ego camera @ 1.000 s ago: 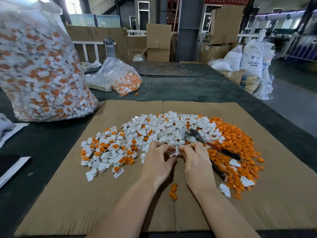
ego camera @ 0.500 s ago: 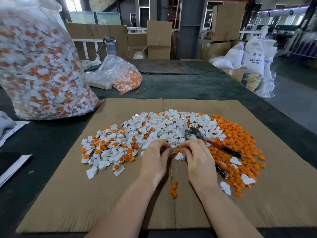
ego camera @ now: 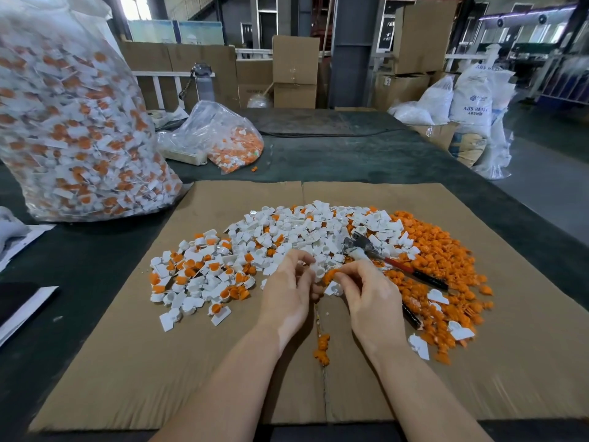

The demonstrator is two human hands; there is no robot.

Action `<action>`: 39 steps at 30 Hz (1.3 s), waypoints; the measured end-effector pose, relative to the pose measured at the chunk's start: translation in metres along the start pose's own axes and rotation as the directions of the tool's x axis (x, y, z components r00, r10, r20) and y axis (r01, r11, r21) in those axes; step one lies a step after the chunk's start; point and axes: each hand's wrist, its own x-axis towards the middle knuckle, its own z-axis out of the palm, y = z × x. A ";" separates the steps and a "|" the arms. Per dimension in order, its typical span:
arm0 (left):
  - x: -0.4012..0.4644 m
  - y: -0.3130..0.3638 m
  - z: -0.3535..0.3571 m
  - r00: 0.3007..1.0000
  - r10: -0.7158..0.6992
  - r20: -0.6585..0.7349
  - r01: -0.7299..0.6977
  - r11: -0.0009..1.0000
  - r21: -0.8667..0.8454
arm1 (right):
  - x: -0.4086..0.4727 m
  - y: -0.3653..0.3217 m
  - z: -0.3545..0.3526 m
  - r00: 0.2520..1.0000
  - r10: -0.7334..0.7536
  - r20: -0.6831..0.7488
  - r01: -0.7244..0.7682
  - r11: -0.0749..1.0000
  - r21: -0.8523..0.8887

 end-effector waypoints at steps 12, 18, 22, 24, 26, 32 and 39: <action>0.000 -0.002 0.000 0.998 -0.038 0.049 0.040 0.998 -0.055 | 0.000 0.006 0.006 0.999 -0.015 0.039 0.020 0.989 -0.144; -0.002 -0.002 0.001 0.998 -0.044 0.040 0.046 0.997 -0.059 | -0.001 0.005 0.009 0.997 -0.060 0.040 0.067 0.974 -0.215; -0.002 -0.001 0.002 0.999 -0.030 0.030 0.031 0.999 -0.021 | -0.001 0.005 0.010 0.996 -0.061 0.063 0.074 0.972 -0.223; -0.002 0.000 0.001 0.999 -0.043 0.023 0.043 0.999 -0.029 | -0.001 0.007 0.008 0.995 -0.040 0.093 0.057 0.979 -0.196; -0.002 0.001 -0.001 0.999 -0.046 0.014 0.047 0.998 -0.031 | 0.000 0.006 0.006 0.994 -0.026 0.109 0.040 0.991 -0.128; -0.002 0.002 -0.005 0.998 -0.052 0.031 0.053 0.998 -0.025 | 0.002 0.002 0.001 0.991 -0.070 0.111 0.069 0.998 0.015; -0.003 0.002 -0.005 0.997 -0.060 0.055 0.062 0.998 -0.032 | 0.002 -0.001 -0.001 0.986 -0.114 0.124 0.112 0.993 0.021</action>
